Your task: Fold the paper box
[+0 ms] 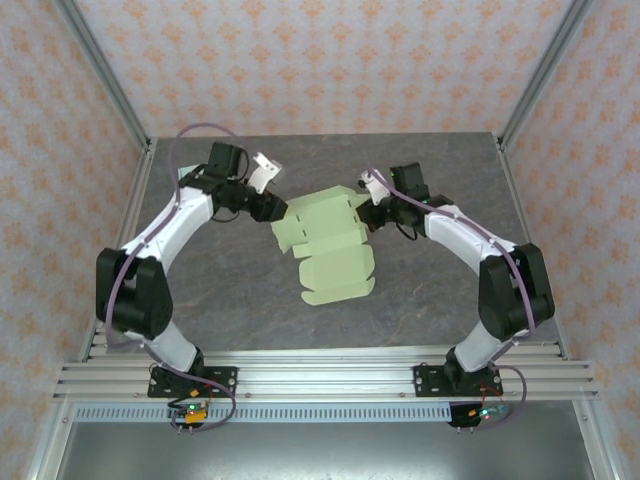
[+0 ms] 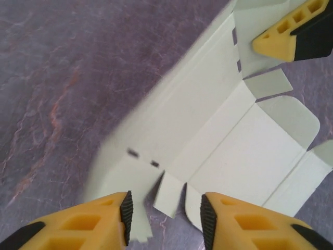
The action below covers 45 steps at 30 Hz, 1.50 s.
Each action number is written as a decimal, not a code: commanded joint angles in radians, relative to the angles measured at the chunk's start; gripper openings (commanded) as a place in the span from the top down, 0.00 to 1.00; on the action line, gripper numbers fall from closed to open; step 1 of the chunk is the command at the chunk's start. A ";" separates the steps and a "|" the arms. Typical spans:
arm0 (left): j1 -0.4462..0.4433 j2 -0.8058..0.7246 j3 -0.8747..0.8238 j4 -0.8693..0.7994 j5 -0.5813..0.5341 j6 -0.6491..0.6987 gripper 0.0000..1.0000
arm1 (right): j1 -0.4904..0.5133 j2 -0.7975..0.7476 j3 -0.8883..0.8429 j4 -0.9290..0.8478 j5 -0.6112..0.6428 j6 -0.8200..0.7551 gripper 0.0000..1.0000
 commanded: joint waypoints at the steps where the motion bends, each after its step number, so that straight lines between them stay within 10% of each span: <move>1: -0.008 -0.039 -0.156 0.233 -0.054 -0.207 0.55 | -0.056 -0.059 -0.086 0.212 -0.015 0.142 1.00; 9: -0.009 -0.088 -0.360 0.571 -0.272 -0.430 0.47 | -0.068 -0.102 -0.171 0.301 -0.100 0.150 1.00; 17: -0.023 0.014 -0.346 0.709 -0.153 -0.388 0.46 | -0.067 -0.095 -0.184 0.349 -0.184 0.154 1.00; 35: -0.011 0.039 -0.433 0.843 -0.254 -0.383 0.48 | -0.080 -0.148 -0.153 0.227 -0.430 0.078 1.00; 43: -0.028 0.008 -0.477 0.985 -0.128 -0.333 0.53 | -0.082 -0.156 -0.172 0.214 -0.620 0.032 1.00; 45: -0.027 0.003 -0.472 0.975 -0.136 -0.322 0.70 | -0.082 -0.150 -0.142 0.143 -0.622 -0.017 1.00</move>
